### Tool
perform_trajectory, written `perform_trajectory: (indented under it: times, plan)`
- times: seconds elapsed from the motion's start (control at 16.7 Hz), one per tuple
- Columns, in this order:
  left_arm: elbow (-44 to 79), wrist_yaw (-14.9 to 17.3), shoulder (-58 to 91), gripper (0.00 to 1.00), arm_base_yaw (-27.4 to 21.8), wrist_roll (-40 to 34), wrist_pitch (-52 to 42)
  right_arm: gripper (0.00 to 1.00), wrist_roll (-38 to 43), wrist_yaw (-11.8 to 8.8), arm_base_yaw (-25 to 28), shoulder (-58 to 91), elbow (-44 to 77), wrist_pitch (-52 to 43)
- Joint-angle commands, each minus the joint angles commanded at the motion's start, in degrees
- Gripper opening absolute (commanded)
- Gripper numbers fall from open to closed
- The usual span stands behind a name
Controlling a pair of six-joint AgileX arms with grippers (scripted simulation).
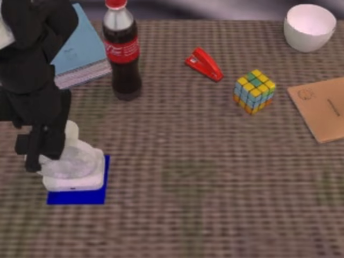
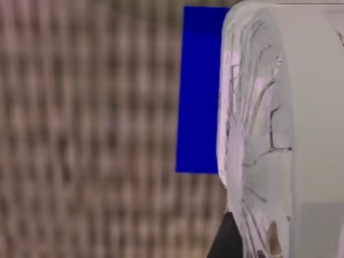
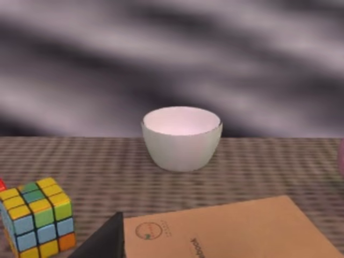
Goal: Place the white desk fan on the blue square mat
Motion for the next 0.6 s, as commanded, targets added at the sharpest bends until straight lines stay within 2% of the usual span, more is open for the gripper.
perform_trajectory:
  times: [0.3, 0.6]
  plan:
    - [0.00, 0.00, 0.00, 0.98, 0.00, 0.00, 0.00, 1.00, 0.00, 0.00, 0.00, 0.00, 0.00, 0.00]
    - [0.00, 0.00, 0.00, 1.00, 0.00, 0.00, 0.00, 1.00, 0.00, 0.00, 0.00, 0.00, 0.00, 0.00]
